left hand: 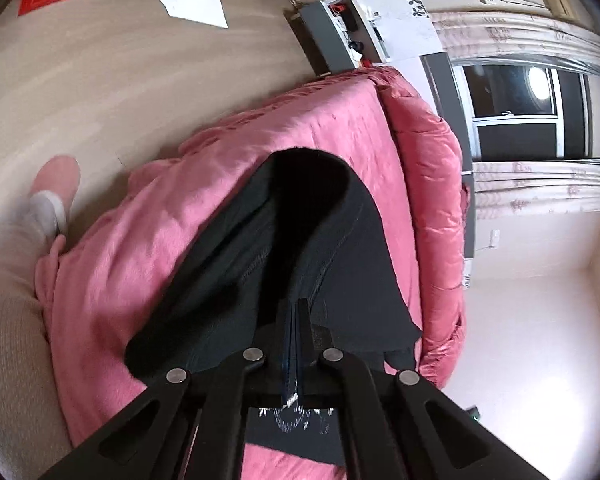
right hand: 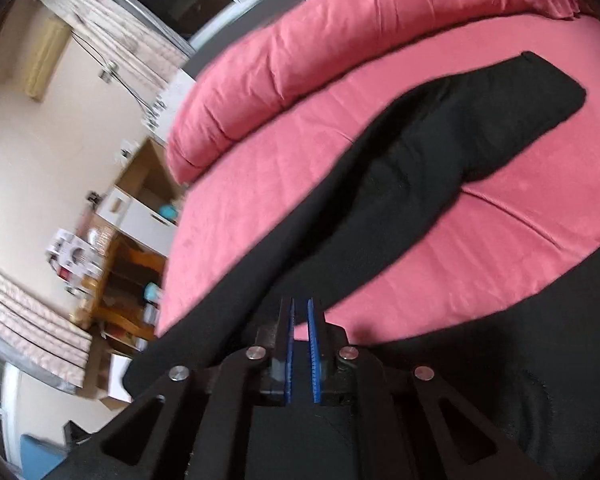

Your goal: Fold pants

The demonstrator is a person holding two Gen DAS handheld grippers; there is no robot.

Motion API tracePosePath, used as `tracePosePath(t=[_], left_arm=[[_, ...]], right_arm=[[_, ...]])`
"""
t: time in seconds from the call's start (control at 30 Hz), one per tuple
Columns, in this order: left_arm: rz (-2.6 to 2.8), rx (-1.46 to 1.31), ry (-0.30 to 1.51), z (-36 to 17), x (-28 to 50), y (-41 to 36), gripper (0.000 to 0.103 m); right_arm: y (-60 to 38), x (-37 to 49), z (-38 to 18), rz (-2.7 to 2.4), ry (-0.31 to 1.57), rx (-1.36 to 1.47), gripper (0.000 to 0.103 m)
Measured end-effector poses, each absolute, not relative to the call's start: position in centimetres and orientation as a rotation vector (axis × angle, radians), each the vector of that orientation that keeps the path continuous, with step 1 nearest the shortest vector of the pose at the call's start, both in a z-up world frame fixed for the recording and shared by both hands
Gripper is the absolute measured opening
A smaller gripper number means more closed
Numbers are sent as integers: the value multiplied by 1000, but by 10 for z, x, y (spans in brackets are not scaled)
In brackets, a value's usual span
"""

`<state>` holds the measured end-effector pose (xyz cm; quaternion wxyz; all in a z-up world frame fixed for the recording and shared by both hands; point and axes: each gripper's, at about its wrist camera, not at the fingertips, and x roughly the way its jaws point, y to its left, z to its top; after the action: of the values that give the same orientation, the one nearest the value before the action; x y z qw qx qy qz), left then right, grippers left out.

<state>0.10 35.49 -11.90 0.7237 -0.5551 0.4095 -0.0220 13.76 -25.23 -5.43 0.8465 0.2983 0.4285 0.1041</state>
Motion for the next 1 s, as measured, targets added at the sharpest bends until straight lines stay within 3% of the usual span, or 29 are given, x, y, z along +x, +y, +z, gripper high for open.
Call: tracePosePath(t=[0.03,0.07,0.1,0.13,0.3,0.4,0.5,0.53,0.6,0.73,1.0], left_arm=[[-60,-1202,897,-117,-1,352,6],[-70,-1186,885,-114,-2,348,10],[-83,-1173,874,-112,-2,344,25],[-88,-1170,869,-112,0,340,39],[-115,-1234,876,-123,15,326,63],[-98,-1199,922,-131,25,318,63],[-122,-1151,962,-135,33,307,60],[-119,-1114,985,-136,36,302,51],[-112,-1069,1052,-141,45,295,31],[-127,-1107,1050,-138,45,300,17],[-208,-1114,914,-78,22,334,13]], right_arm=[[-253,141,-59,218,926,641,40],[-251,147,-62,220,941,668,57],[-251,152,-66,215,950,705,71],[-248,160,-70,224,941,741,69],[-226,201,-74,235,953,703,60],[-217,227,-80,193,973,710,57],[-215,250,-92,147,996,711,43],[-214,255,-95,147,1005,706,30],[-211,264,-103,171,1040,691,14],[-208,258,-88,198,1014,594,10],[-207,185,-10,352,845,414,10]])
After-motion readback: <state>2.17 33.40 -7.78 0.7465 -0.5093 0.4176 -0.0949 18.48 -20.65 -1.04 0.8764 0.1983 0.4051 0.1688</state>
